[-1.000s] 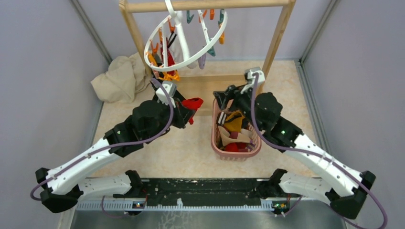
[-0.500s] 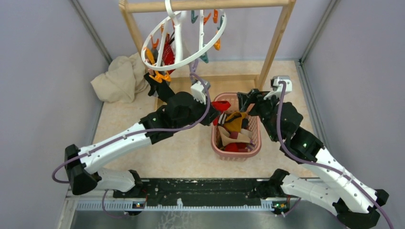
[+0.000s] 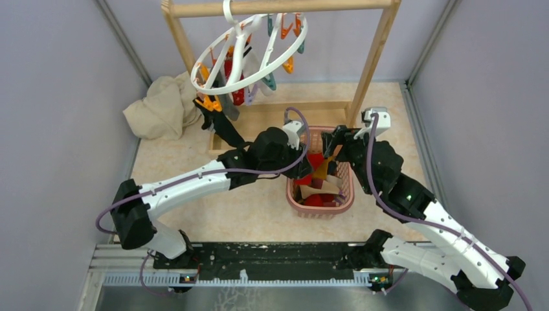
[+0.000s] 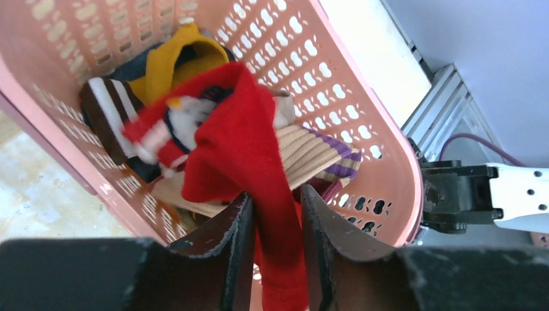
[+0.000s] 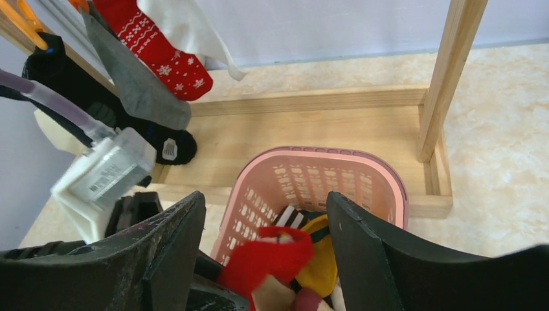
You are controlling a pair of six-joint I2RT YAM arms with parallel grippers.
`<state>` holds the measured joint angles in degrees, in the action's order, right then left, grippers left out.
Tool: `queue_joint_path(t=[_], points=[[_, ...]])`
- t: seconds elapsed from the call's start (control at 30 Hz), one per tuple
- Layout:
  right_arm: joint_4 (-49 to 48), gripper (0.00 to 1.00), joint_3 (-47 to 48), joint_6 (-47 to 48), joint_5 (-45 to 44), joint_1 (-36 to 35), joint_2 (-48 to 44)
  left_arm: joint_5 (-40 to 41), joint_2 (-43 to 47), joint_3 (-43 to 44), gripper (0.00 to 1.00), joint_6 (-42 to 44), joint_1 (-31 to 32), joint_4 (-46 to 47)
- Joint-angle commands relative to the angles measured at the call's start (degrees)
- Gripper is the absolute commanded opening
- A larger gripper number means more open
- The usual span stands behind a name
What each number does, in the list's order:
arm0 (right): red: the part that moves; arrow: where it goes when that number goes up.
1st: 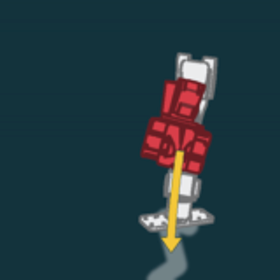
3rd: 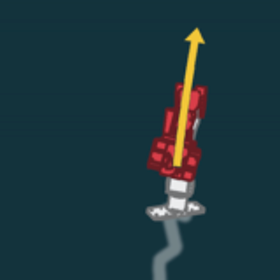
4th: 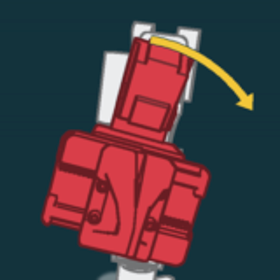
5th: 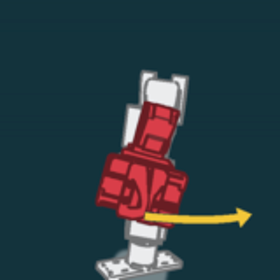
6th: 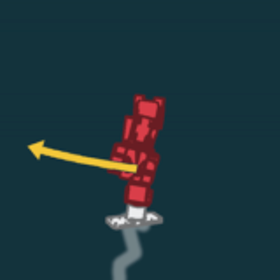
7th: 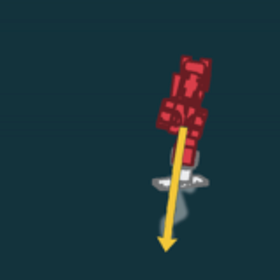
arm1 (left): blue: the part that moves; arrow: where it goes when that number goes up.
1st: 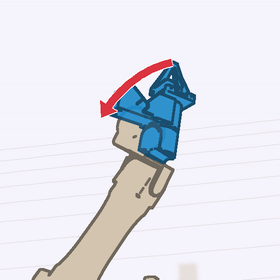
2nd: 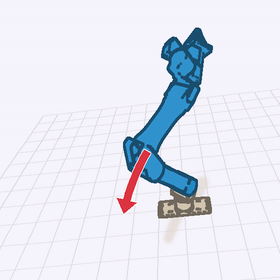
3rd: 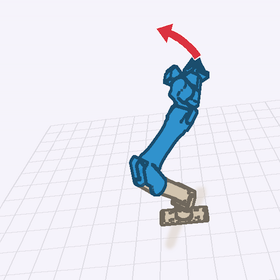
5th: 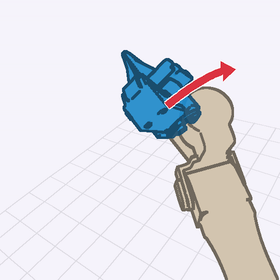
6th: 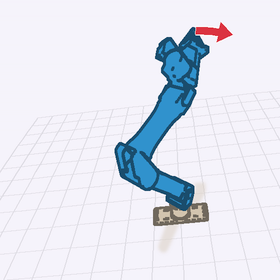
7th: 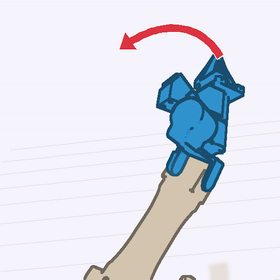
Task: Remove the socks clipped to the hanger
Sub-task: Place the sock in the bin.
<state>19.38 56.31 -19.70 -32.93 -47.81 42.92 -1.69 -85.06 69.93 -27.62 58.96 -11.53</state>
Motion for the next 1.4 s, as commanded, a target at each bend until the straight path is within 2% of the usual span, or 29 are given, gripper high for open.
queue_joint_path(t=[0.0,0.3,0.43,0.6,0.7,0.87,1.1,1.17,1.27,1.37], points=[[-1.8,0.69,0.1,-1.1,0.2,0.4,-0.5,-3.2,-2.2,2.9,0.41,-0.6,0.7,-3.3],[-1.7,0.70,-0.4,-1.7,0.8,0.4,-0.6,-4.8,-2.0,3.3,0.56,0.1,2.0,-3.7],[-1.9,0.71,-0.1,-1.2,1.2,0.5,-0.3,-5.0,1.6,3.1,0.64,1.3,3.1,-2.3],[-1.5,0.72,2.7,0.9,4.8,0.4,3.0,-2.2,8.0,2.7,0.66,1.8,3.5,-4.2],[-3.1,0.72,4.7,2.8,8.9,0.4,5.2,2.0,12.7,1.5,0.68,2.0,3.5,-6.8],[-7.9,0.72,7.4,5.9,17.0,0.4,9.3,13.2,21.2,-1.7,0.70,2.0,3.4,-11.5],[-10.0,0.71,11.7,6.5,21.7,0.4,14.7,26.0,33.1,-5.9,0.72,1.6,3.4,-14.6],[-10.3,0.71,11.9,6.3,22.7,0.4,15.4,30.7,35.5,-5.1,0.80,2.0,3.4,-16.7],[-10.7,0.71,11.5,5.7,23.6,0.4,15.7,36.7,38.5,-3.7,0.97,4.2,3.3,-18.3],[-10.8,0.71,10.6,5.1,24.2,0.4,15.5,41.7,39.2,-0.9,0.99,6.7,3.3,-19.0]])
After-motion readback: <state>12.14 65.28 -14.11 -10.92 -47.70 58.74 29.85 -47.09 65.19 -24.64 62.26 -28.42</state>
